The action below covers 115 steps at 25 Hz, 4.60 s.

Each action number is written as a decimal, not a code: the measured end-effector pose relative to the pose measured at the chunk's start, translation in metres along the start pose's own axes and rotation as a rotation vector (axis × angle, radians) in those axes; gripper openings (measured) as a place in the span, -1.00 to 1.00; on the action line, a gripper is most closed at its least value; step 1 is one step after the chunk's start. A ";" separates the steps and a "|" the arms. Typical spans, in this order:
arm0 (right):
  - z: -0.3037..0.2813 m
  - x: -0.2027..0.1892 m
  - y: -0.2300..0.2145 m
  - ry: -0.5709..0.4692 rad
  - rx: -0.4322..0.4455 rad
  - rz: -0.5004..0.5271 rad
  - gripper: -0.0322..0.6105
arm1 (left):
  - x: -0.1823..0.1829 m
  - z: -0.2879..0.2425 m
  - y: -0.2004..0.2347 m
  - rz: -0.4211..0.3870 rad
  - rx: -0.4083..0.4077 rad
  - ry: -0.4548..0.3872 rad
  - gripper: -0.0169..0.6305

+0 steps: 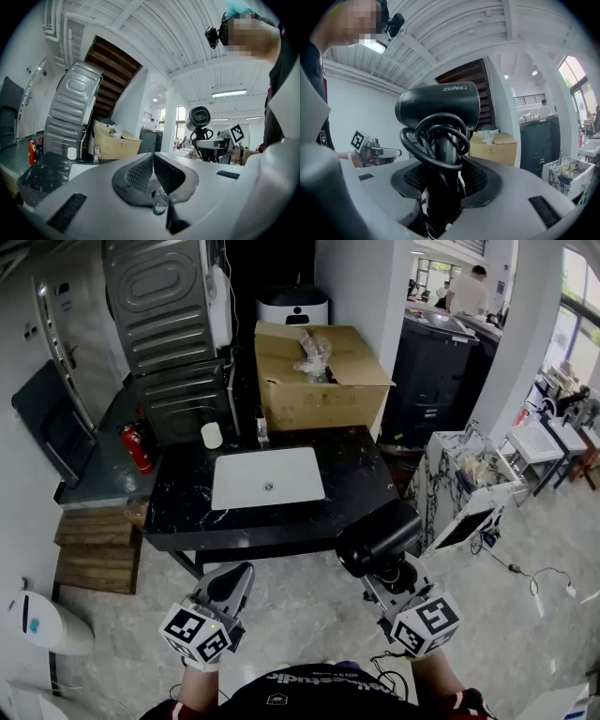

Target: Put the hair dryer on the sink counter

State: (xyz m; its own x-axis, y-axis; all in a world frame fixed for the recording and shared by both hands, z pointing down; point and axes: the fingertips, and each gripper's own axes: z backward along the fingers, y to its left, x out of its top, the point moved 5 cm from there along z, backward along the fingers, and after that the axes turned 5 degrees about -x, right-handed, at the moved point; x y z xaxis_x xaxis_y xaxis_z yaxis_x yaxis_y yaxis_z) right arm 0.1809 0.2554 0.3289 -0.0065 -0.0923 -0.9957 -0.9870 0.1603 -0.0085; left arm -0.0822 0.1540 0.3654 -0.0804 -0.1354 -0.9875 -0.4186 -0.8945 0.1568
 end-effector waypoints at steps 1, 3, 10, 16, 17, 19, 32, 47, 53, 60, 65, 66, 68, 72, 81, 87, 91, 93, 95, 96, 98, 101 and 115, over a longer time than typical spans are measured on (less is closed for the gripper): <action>0.001 -0.001 0.000 0.002 -0.001 -0.001 -0.24 | 0.000 0.000 0.000 0.001 -0.001 0.000 -0.89; 0.002 -0.002 -0.001 0.004 -0.002 -0.004 -0.24 | 0.000 0.000 -0.001 0.001 -0.002 0.000 -0.89; 0.007 -0.006 -0.003 0.007 0.008 -0.011 -0.24 | 0.000 -0.001 -0.008 -0.011 -0.007 -0.005 -0.89; 0.009 -0.007 -0.008 0.001 0.017 -0.002 -0.24 | -0.004 -0.007 -0.017 0.011 0.005 -0.005 -0.89; 0.009 -0.008 -0.009 0.001 0.024 -0.001 -0.24 | -0.005 -0.009 -0.019 0.016 0.008 -0.004 -0.89; 0.011 -0.010 -0.013 0.003 0.037 -0.007 -0.24 | -0.008 -0.014 -0.023 0.020 0.014 0.000 -0.88; 0.001 -0.047 -0.060 0.048 0.071 -0.087 -0.24 | -0.028 -0.048 -0.029 0.012 0.084 0.026 -0.89; -0.211 -0.016 -0.071 0.063 0.021 -0.096 -0.24 | -0.004 -0.143 0.176 0.023 -0.007 0.009 -0.89; -0.294 0.007 -0.060 0.032 0.006 -0.113 -0.24 | 0.015 -0.159 0.254 0.015 -0.046 0.026 -0.89; -0.332 0.002 -0.072 0.071 -0.021 -0.118 -0.24 | 0.014 -0.191 0.294 0.034 -0.077 0.031 -0.89; -0.353 -0.003 -0.091 0.102 -0.005 -0.117 -0.24 | 0.015 -0.211 0.305 0.038 -0.065 0.022 -0.89; -0.357 -0.003 -0.094 0.107 0.002 -0.109 -0.24 | 0.015 -0.214 0.306 0.042 -0.061 0.019 -0.88; -0.364 -0.002 -0.098 0.106 0.023 -0.109 -0.24 | 0.016 -0.219 0.307 0.037 -0.045 0.018 -0.89; -0.374 -0.006 -0.104 0.131 0.065 -0.101 -0.24 | 0.016 -0.225 0.310 0.031 -0.014 0.015 -0.89; -0.410 -0.020 -0.100 0.206 0.181 -0.086 -0.24 | 0.020 -0.207 0.324 0.023 0.130 0.012 -0.89; -0.461 -0.046 -0.055 0.325 0.329 -0.062 -0.24 | 0.009 -0.159 0.345 0.032 0.277 0.020 -0.89; -0.502 -0.076 0.000 0.446 0.468 -0.026 -0.24 | -0.003 -0.114 0.352 0.051 0.392 0.023 -0.89; -0.521 -0.096 0.034 0.522 0.536 0.013 -0.24 | -0.009 -0.089 0.354 0.069 0.448 0.023 -0.89; -0.539 -0.118 0.067 0.605 0.595 0.042 -0.24 | -0.012 -0.065 0.355 0.087 0.507 0.018 -0.89; -0.547 -0.131 0.083 0.647 0.619 0.052 -0.24 | -0.013 -0.053 0.355 0.095 0.536 0.016 -0.89; -0.561 -0.158 0.112 0.730 0.658 0.083 -0.24 | -0.018 -0.030 0.356 0.111 0.582 0.010 -0.89; -0.578 -0.202 0.148 0.850 0.677 0.157 -0.24 | -0.026 0.003 0.353 0.142 0.634 -0.002 -0.89; -0.600 -0.282 0.218 1.044 0.645 0.344 -0.21 | -0.052 0.080 0.347 0.216 0.778 -0.042 -0.89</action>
State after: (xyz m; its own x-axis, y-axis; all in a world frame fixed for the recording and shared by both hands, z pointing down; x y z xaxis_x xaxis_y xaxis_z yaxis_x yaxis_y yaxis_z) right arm -0.1288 -0.2731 0.6634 -0.6581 -0.6298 -0.4127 -0.6542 0.7496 -0.1006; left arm -0.2953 -0.1149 0.4727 -0.2584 -0.2414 -0.9354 -0.8986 -0.2953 0.3245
